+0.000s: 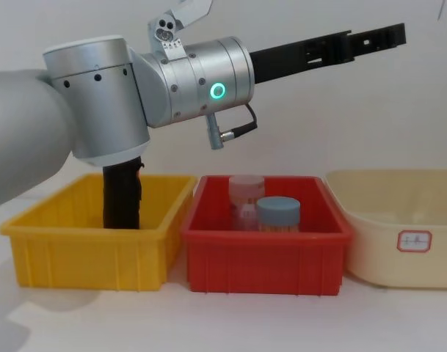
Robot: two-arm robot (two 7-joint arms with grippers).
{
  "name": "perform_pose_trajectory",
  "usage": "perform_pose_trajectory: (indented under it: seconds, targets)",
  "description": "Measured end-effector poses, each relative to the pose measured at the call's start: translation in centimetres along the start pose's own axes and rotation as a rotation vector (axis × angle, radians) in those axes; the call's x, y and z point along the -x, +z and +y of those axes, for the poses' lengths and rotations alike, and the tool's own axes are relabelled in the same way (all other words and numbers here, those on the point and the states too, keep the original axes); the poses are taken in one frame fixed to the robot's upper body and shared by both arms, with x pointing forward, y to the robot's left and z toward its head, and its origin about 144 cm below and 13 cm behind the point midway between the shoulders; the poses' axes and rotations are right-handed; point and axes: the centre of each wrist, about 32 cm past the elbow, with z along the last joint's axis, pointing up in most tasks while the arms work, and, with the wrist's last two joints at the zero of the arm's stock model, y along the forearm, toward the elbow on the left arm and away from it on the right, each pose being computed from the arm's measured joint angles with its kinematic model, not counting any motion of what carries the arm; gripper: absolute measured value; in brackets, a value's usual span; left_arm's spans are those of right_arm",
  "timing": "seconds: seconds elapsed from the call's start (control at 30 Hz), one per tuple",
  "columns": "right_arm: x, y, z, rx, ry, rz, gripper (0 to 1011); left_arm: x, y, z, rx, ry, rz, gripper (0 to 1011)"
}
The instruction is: Pick up the garbage bag with the one hand and transfer it to the other hand.
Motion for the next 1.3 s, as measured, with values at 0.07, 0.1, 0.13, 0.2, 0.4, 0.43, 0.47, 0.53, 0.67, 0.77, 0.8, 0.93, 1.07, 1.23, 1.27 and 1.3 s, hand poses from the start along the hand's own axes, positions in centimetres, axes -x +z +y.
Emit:
perform_pose_trajectory:
  seconds: [0.07,0.1,0.13,0.2,0.4,0.43,0.47,0.53,0.67,0.77,0.8,0.93,1.07,1.23,1.27,1.3]
  targets:
    - [-0.1,0.4,0.1,-0.011,-0.013,-0.018,1000,0.0,0.0,0.0,0.000,0.000,0.000,1000]
    - [-0.1,0.5,0.1,-0.015,-0.018,-0.025,1000,0.0,0.0,0.0,0.000,0.000,0.000,1000]
    - [-0.1,0.8,0.0,-0.025,-0.024,-0.039,999,0.0,0.0,0.0,0.000,0.000,0.000,1000]
    - [-0.1,1.2,0.0,-0.040,-0.028,-0.055,1000,0.0,0.0,0.0,0.000,0.000,0.000,1000]
    - [0.5,2.5,-0.3,-0.095,-0.017,-0.105,1000,0.0,0.0,0.0,0.000,0.000,0.000,1000]
    - [0.6,2.6,-0.4,-0.101,-0.013,-0.110,1000,0.0,0.0,0.0,0.000,0.000,0.000,1000]
    - [0.7,2.7,-0.5,-0.107,-0.009,-0.114,1000,0.0,0.0,0.0,0.000,0.001,0.000,1000]
    - [1.0,3.1,-0.7,-0.123,0.008,-0.125,1000,0.0,0.0,0.1,0.002,0.003,-0.001,1000]
    - [1.6,3.6,-1.3,-0.143,0.045,-0.138,1000,0.2,0.0,0.4,0.011,0.020,-0.009,1000]
    - [2.2,3.9,-1.9,-0.150,0.089,-0.145,1000,0.4,0.1,0.7,0.021,0.041,-0.020,1000]
    - [2.3,4.0,-2.0,-0.152,0.096,-0.145,1000,0.4,0.1,0.8,0.024,0.047,-0.023,1000]
    - [3.1,4.0,-2.8,-0.147,0.149,-0.147,1000,0.8,0.3,1.7,0.041,0.094,-0.050,1000]
    - [3.9,3.8,-3.6,-0.131,0.200,-0.142,1000,1.2,0.4,2.5,0.058,0.134,-0.074,1000]
    - [5.1,3.3,-4.7,-0.098,0.266,-0.132,1000,1.9,0.6,3.9,0.086,0.201,-0.114,1000]
    - [5.3,3.2,-4.8,-0.096,0.272,-0.131,1000,2.0,0.7,4.1,0.089,0.210,-0.119,1000]
    - [5.4,3.2,-4.9,-0.090,0.282,-0.129,1000,2.1,0.7,4.4,0.094,0.221,-0.125,1000]
